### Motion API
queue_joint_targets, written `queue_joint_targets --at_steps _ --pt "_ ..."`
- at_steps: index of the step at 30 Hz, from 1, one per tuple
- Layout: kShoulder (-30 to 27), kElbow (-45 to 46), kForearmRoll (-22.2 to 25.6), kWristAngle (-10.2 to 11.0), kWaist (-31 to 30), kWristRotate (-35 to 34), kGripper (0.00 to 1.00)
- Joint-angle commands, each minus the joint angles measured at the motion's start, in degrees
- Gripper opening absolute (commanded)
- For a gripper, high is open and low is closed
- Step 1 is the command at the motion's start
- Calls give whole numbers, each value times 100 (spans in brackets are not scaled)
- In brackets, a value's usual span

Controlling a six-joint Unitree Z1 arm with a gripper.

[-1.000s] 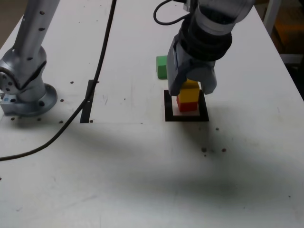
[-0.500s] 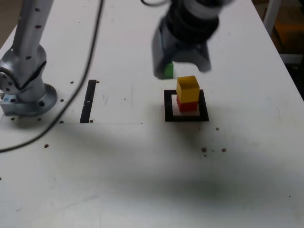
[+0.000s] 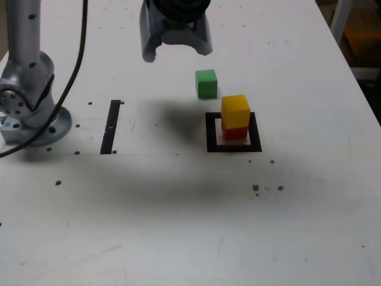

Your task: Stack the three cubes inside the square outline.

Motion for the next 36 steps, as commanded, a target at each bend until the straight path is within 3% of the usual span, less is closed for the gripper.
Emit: queue_joint_targets --at_steps 1,11,19,27,36 --pt "123 125 -223 -18 161 132 99" --pt "623 -23 -800 -178 286 475 98" --pt "887 -61 -1131 -447 398 689 84" --pt "1217 -272 -1203 -508 597 878 78" --pt "1280 -281 -1357 -562 632 909 61"
